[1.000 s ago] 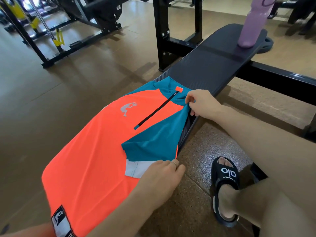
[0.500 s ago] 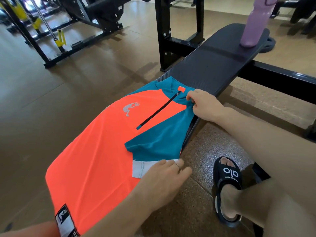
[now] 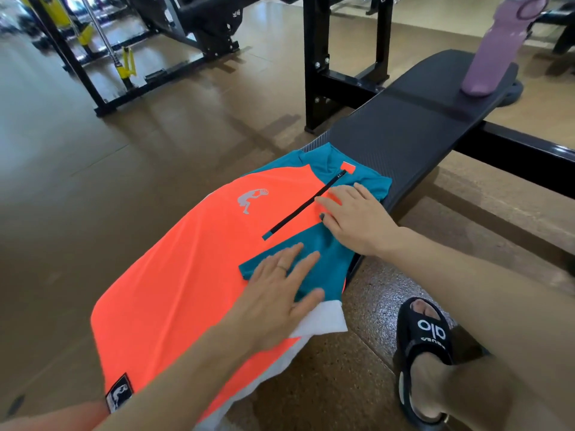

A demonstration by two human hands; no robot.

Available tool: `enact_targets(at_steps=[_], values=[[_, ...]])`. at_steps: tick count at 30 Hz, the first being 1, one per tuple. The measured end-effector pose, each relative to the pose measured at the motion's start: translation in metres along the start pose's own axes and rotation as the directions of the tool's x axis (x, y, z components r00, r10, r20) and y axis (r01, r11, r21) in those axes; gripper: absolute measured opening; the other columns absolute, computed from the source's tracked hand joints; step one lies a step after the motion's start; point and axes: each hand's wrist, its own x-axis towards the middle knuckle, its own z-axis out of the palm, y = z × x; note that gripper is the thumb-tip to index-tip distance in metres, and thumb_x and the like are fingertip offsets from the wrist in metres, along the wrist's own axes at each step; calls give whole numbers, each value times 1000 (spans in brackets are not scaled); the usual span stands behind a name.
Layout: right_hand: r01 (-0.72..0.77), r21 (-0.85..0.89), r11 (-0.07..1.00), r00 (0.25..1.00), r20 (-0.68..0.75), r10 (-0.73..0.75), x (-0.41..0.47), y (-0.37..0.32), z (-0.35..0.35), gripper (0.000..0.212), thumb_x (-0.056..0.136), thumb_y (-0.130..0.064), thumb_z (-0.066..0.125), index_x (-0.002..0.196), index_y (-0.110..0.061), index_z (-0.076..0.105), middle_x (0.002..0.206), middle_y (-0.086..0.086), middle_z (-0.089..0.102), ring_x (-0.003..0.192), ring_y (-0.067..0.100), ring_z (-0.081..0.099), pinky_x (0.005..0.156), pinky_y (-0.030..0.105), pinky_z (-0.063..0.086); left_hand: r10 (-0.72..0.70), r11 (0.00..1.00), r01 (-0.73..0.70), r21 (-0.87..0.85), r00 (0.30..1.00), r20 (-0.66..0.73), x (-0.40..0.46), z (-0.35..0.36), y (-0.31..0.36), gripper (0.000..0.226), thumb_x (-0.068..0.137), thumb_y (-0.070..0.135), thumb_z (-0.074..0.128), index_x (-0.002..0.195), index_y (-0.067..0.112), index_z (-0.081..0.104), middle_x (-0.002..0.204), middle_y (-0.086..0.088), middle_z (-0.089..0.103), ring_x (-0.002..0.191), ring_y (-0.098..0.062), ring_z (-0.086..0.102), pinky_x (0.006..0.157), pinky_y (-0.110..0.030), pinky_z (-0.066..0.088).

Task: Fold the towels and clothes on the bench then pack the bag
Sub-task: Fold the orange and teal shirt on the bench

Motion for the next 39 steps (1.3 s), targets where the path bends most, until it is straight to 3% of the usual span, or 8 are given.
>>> enact_targets(at_steps=[3, 8, 15, 20, 25, 28, 35, 39], values=[[8, 94, 996, 993, -122, 3, 26, -5, -5, 45, 99, -37, 39, 135, -16, 54, 127, 9, 60, 119, 30, 55, 108, 43, 37, -91, 988, 72, -137, 986, -139, 33, -29, -43, 75, 93, 64, 25, 157, 26, 31, 162, -5, 32, 147, -21, 31, 122, -35, 22], [-129, 287, 949, 985, -73, 156, 81, -8, -18, 52, 99, -31, 50, 148, -15, 44, 142, 10, 53, 133, 30, 46, 113, 41, 32, -311, 918, 255, -306, 938, -153, 105, -67, -122, 50, 106, 34, 44, 153, 19, 38, 150, -11, 46, 136, -23, 45, 113, -34, 32], [-212, 291, 933, 969, -58, 239, 149, 10, -9, 46, 100, -25, 49, 144, -10, 49, 142, 11, 55, 132, 30, 47, 110, 40, 34, -281, 944, 274, -184, 960, -10, 206, -91, -157, 50, 106, 20, 41, 155, 14, 35, 154, -13, 46, 141, -27, 43, 110, -28, 31], [-269, 235, 934, 956, -55, 289, 179, 14, -3, 13, 96, -25, 51, 97, -12, 52, 102, 11, 66, 101, 34, 58, 80, 40, 35, -286, 860, 323, -395, 946, 151, 267, -87, -158, 48, 98, 6, 45, 144, 16, 50, 141, -2, 59, 126, -18, 56, 106, -26, 43], [-241, 355, 903, 951, -100, 293, 192, 10, 4, 39, 86, -7, 55, 124, -15, 60, 112, 4, 70, 108, 29, 57, 95, 44, 43, -277, 782, 366, -504, 929, 245, 300, -88, -155, 44, 81, 6, 47, 117, 23, 67, 116, -2, 66, 107, -18, 59, 96, -35, 48], [-272, 490, 828, 935, -69, 348, 195, 6, 4, 43, 82, -1, 54, 121, -16, 59, 106, 2, 68, 104, 26, 57, 95, 46, 44, -256, 815, 327, -478, 944, 209, 305, -90, -156, 18, 78, 3, 51, 82, 20, 54, 78, 0, 54, 78, -21, 48, 65, -33, 39], [-208, 658, 724, 911, -139, 388, 195, -12, 7, 36, 78, 3, 53, 110, -15, 56, 109, 3, 56, 99, 24, 56, 87, 45, 47, 10, 927, 51, -372, 987, 159, 302, -100, -170, 26, 73, 18, 68, 94, 32, 60, 90, 1, 54, 83, -12, 51, 75, -28, 46], [-140, 681, 718, 920, -179, 348, 197, -6, -7, 43, 71, 10, 54, 108, -11, 55, 105, 3, 53, 94, 21, 52, 80, 43, 48, 52, 945, -18, -325, 994, 93, 298, -100, -166, 32, 65, 29, 66, 91, 11, 66, 94, 3, 57, 88, -7, 54, 84, -35, 49]])
